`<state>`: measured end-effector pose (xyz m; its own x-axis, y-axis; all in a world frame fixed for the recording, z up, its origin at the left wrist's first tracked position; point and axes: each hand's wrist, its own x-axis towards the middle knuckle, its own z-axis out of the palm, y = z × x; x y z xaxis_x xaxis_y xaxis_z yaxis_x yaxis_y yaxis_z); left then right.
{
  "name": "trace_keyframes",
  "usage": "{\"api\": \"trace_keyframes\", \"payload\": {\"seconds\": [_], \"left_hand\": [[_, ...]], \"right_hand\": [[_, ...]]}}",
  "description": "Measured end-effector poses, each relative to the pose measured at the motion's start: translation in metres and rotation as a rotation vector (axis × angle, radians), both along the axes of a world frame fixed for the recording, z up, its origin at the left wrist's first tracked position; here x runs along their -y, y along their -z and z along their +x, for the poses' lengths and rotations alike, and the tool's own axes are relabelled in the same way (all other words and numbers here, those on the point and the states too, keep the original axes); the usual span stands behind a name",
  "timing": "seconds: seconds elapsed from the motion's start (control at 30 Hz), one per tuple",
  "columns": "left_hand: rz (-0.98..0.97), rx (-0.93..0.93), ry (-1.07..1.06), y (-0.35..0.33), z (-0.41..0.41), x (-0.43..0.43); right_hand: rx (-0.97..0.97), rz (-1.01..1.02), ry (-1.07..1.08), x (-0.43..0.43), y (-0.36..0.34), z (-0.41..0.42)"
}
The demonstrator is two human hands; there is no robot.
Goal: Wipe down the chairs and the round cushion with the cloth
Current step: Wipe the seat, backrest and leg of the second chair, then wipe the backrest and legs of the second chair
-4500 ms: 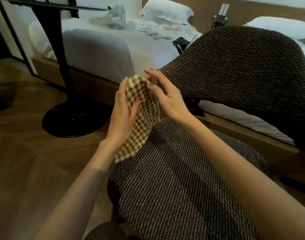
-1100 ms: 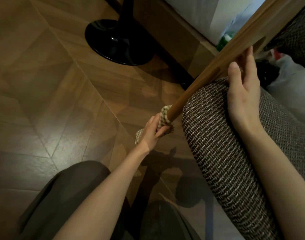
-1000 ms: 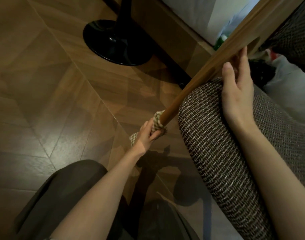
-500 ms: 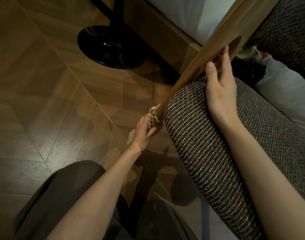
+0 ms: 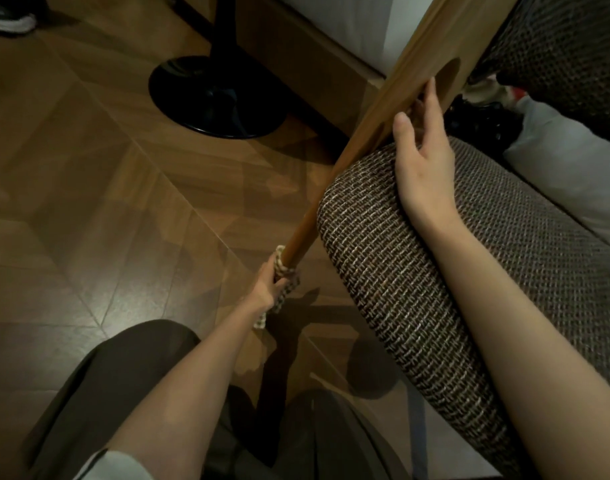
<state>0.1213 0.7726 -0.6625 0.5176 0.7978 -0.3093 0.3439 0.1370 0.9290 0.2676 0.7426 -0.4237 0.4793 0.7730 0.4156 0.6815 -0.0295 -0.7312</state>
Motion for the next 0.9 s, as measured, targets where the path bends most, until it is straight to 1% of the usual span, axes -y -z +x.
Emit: {"api": "trace_keyframes", "payload": {"seconds": [0.2, 0.33, 0.4, 0.5, 0.6, 0.7, 0.77, 0.83, 0.9], "left_hand": [[0.269, 0.162, -0.065, -0.074, 0.009, -0.008], [0.309, 0.339, -0.075, -0.134, 0.004, -0.016], [0.448, 0.4, -0.016, -0.166, 0.005, -0.022], [0.646, 0.387, -0.011, -0.213, 0.013, -0.033], [0.836, 0.382, 0.022, -0.257, 0.024, -0.029], [0.987, 0.376, -0.017, -0.287, 0.043, -0.019], [0.993, 0.384, 0.0, -0.301, 0.063, -0.007], [0.93, 0.388, 0.059, -0.311, 0.088, 0.007], [0.732, 0.428, 0.16, -0.319, 0.113, 0.019]], "right_hand": [[-0.051, 0.013, 0.005, 0.003, -0.003, -0.002], [-0.237, 0.102, 0.048, 0.009, -0.007, -0.001], [-0.295, 0.151, 0.084, 0.017, -0.01, 0.003], [-0.269, 0.159, 0.122, 0.029, -0.018, 0.012], [-0.296, 0.189, 0.157, 0.04, -0.035, 0.027], [-0.346, 0.247, 0.136, 0.057, -0.058, 0.045], [-0.38, 0.253, 0.111, 0.07, -0.069, 0.057], [-0.405, 0.225, 0.099, 0.084, -0.077, 0.069], [-0.457, 0.194, 0.081, 0.099, -0.083, 0.082]]}}
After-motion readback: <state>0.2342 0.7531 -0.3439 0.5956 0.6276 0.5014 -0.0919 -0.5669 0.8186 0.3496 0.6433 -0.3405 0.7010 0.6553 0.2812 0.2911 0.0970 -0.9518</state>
